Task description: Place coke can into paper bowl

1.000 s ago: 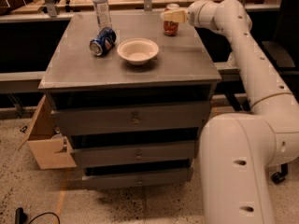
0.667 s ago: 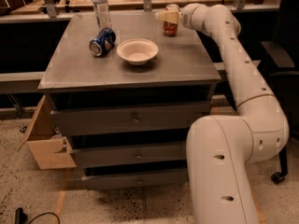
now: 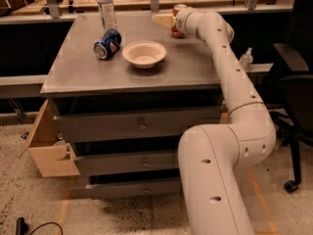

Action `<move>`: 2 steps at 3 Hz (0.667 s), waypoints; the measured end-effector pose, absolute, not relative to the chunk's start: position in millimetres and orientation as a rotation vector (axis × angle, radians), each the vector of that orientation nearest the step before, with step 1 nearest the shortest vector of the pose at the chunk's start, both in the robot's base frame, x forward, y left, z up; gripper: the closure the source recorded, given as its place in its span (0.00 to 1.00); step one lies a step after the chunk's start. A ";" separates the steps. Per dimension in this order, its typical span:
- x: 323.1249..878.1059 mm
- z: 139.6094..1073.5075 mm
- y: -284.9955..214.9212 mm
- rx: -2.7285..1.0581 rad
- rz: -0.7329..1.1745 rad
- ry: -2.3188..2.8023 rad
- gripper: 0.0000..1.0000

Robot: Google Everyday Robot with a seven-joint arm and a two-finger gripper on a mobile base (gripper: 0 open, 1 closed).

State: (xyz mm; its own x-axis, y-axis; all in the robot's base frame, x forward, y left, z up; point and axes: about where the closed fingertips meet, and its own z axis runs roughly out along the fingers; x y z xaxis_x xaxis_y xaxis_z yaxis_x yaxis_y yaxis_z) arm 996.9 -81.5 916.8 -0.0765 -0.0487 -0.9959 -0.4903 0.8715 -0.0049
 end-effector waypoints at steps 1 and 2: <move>995.7 912.8 -76.7 -0.439 0.406 1.619 0.40; 993.1 906.4 -84.4 -0.439 0.405 1.650 0.64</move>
Offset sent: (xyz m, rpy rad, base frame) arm 0.0875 -0.0423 0.0131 -0.0125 0.0756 0.0122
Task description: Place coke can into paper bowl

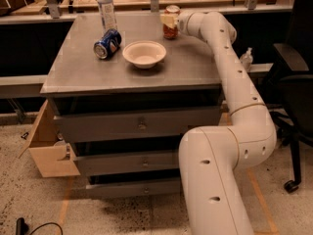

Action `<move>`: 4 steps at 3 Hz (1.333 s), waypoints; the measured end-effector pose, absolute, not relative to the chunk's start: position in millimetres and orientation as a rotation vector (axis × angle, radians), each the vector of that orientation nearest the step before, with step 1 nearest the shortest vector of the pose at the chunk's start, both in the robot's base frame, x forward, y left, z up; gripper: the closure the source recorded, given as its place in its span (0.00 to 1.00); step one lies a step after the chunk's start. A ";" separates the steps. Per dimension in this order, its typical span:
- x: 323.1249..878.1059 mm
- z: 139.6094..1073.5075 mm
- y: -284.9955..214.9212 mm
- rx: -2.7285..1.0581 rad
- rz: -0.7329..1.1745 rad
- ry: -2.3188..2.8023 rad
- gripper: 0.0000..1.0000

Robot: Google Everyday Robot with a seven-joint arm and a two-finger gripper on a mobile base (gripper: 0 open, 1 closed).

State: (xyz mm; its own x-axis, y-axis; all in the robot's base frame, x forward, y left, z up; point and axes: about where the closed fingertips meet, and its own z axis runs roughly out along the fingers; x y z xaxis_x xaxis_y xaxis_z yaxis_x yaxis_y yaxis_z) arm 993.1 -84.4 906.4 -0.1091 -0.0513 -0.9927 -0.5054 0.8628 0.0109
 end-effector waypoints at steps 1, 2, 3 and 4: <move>980.4 920.7 -89.6 -0.461 0.433 1.654 0.86; 941.7 976.1 -83.3 -0.562 0.521 1.574 1.00; 903.0 995.1 -57.0 -0.729 0.613 1.506 1.00; 897.0 986.9 -48.7 -0.774 0.630 1.515 1.00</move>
Offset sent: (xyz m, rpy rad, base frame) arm -0.0789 -0.0089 0.1500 -0.0639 -0.1558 0.4025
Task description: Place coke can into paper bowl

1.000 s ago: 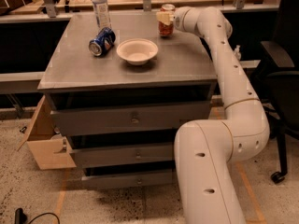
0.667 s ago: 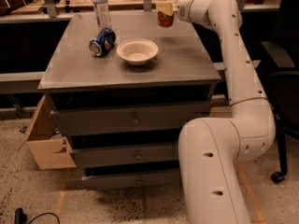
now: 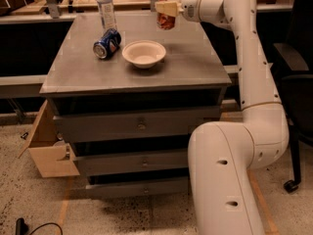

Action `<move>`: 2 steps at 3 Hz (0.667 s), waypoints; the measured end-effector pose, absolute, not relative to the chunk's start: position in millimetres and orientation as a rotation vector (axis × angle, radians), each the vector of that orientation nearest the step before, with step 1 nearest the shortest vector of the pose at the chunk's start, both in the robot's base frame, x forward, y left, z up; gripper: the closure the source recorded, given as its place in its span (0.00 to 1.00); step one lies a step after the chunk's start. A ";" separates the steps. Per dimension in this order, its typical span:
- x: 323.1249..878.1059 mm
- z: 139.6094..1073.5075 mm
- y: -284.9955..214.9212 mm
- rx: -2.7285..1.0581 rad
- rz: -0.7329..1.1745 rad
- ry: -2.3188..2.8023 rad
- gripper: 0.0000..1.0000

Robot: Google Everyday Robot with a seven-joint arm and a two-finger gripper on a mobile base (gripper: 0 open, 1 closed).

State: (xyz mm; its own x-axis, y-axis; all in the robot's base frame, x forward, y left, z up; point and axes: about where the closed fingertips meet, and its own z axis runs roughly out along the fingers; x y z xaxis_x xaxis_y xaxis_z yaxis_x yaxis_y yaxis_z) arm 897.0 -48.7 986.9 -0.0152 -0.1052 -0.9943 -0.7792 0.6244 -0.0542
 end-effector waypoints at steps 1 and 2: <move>898.6 987.5 -48.4 -0.766 0.630 1.515 1.00; 894.1 987.2 -36.0 -0.771 0.660 1.559 1.00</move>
Offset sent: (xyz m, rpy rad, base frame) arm -0.0683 0.0435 -0.0158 -0.0082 0.1310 0.0164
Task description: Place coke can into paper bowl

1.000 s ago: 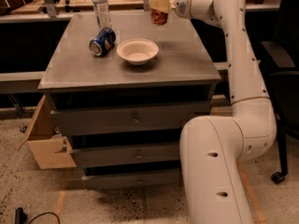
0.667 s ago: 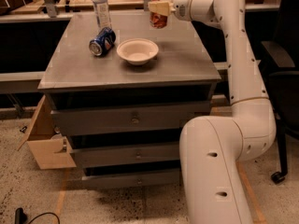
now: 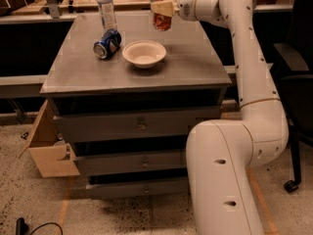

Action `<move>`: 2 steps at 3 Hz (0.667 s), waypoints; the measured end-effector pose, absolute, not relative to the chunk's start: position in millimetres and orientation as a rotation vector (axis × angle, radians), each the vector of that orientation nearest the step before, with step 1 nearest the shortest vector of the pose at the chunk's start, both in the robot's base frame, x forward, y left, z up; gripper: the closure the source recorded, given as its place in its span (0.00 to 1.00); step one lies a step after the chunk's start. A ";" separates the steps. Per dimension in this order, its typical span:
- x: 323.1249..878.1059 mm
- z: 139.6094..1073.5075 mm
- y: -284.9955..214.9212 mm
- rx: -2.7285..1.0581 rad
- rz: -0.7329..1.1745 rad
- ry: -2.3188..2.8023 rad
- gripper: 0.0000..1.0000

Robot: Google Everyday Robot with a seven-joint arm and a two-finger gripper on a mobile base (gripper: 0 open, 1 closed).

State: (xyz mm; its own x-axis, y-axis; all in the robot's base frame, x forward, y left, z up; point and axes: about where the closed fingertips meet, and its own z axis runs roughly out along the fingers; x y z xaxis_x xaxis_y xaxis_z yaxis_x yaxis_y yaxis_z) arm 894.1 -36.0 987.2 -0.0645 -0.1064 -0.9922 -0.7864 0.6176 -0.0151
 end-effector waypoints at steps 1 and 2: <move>889.6 979.5 -27.0 -0.768 0.697 1.622 1.00; 886.8 974.8 -19.8 -0.761 0.724 1.651 1.00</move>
Offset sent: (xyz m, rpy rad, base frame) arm -0.1061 0.0447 -0.0520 0.0120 0.1370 0.0051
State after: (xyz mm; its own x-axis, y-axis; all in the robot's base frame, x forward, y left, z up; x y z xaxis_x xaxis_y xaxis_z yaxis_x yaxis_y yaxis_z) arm 886.8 -19.8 974.8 -0.1679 -0.1086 -0.9798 -0.7944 0.6034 0.0693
